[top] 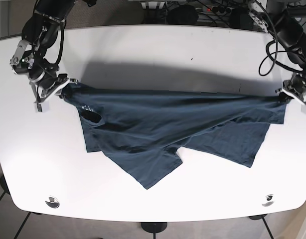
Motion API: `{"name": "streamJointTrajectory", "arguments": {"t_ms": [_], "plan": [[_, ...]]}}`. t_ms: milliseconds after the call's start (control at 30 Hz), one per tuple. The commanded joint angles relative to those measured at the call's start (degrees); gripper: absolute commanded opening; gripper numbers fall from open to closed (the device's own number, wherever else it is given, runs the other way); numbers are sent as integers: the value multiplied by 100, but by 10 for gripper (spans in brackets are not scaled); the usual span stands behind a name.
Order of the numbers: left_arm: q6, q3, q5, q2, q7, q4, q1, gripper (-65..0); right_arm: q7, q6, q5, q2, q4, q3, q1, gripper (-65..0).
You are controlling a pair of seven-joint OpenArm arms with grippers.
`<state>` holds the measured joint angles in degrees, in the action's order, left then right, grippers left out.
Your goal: Fold the T-shirt properly
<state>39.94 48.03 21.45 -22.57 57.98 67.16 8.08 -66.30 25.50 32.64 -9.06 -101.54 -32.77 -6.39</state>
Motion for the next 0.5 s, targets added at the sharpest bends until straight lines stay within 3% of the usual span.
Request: {"name": "streamJointTrajectory", "arguments": {"t_ms": [33, 333, 500], "plan": [[6, 124, 75, -165, -114, 146, -126, -636, 138, -5, 19, -109, -136, -50, -86, -633], [6, 300, 75, -165, -132, 164, -830, -636, 147, -5, 10, -109, -136, -59, -526, -631], [6, 291, 75, 46, -114, 1219, -1234, -636, 367, -5, 10, -118, -136, -32, -745, -631]]}}
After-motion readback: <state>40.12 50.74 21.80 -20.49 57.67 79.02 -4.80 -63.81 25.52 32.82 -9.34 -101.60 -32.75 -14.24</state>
